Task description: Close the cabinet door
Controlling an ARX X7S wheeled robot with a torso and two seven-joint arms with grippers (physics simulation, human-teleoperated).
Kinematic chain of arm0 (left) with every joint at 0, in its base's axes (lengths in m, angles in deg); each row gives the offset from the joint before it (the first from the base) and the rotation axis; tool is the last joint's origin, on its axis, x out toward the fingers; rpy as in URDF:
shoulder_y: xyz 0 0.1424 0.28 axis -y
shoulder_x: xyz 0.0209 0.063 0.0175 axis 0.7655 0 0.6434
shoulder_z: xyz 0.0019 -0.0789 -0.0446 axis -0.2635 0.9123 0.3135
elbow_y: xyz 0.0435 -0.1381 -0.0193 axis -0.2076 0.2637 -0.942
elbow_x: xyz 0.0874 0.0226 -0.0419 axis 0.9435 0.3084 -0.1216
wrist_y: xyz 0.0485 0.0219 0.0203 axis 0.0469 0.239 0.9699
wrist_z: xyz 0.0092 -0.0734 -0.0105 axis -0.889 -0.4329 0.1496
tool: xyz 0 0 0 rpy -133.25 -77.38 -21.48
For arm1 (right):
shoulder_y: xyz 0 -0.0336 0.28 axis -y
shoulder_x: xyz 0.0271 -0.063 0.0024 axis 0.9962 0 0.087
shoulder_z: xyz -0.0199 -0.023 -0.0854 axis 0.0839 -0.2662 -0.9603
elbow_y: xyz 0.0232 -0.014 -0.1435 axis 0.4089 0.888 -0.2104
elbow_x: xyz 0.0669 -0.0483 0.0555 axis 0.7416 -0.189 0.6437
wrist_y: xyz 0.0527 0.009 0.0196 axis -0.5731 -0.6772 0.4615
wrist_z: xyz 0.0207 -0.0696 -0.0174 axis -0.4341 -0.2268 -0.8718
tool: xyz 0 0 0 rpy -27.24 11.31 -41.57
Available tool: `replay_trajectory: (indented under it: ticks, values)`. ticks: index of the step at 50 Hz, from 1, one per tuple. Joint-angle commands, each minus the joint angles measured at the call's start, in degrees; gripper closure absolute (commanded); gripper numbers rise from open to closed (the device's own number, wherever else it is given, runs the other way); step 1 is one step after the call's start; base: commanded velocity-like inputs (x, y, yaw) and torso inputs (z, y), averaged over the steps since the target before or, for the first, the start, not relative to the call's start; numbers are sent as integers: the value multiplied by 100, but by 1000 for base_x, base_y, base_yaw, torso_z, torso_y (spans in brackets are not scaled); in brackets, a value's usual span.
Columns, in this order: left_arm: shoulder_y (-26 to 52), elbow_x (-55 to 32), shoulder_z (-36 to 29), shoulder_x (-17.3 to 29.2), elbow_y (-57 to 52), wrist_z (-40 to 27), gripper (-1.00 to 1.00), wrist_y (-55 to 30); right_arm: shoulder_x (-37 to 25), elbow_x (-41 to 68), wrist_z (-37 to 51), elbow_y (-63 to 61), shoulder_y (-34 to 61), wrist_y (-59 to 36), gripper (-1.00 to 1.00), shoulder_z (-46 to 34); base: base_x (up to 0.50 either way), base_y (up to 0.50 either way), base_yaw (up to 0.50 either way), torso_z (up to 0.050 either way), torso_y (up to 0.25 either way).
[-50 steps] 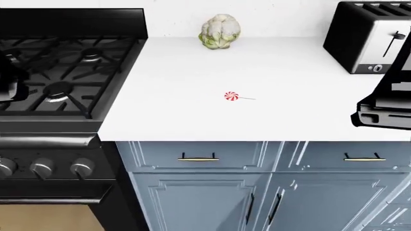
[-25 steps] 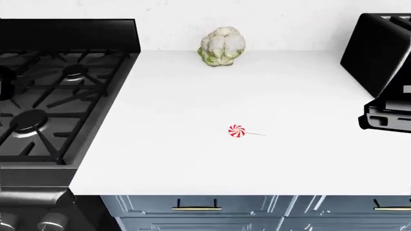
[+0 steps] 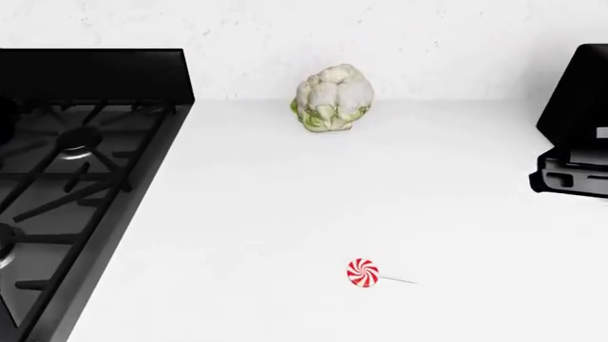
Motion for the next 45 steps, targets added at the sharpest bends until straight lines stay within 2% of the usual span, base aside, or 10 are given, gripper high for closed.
replay_trajectory:
  ticks: [1,10,15,24,28,32,37,45]
  values:
    - [4,72,-145,52,23,-22,-100,105,16,-51,59,47,212,113,-100,-389,0,0,0,0,0]
    - [-38,124,-199,88,54,-33,-100,179,90,-41,108,66,171,-20,-100,-424,0,0,0,0,1]
    - [-89,160,-223,130,70,-49,-100,252,172,399,339,54,350,-386,-100,-337,0,0,0,0,0]
    - [-124,206,-254,163,65,-51,-100,298,-31,705,772,0,670,-752,-100,-122,0,0,0,0,0]
    - [-114,207,-259,164,66,-44,-100,291,-174,480,292,6,848,-625,-100,14,0,0,0,0,0]
    - [-78,163,-247,180,68,-40,-100,278,-229,892,22,54,1312,-1223,-100,343,0,0,0,0,0]
    - [11,92,-238,150,34,-37,-100,172,-266,1356,-575,429,1579,-1087,-100,647,0,0,0,0,0]
    - [227,-56,-225,84,-5,-23,-100,8,-276,1956,-1034,790,1882,-1254,-100,1064,0,0,0,0,0]
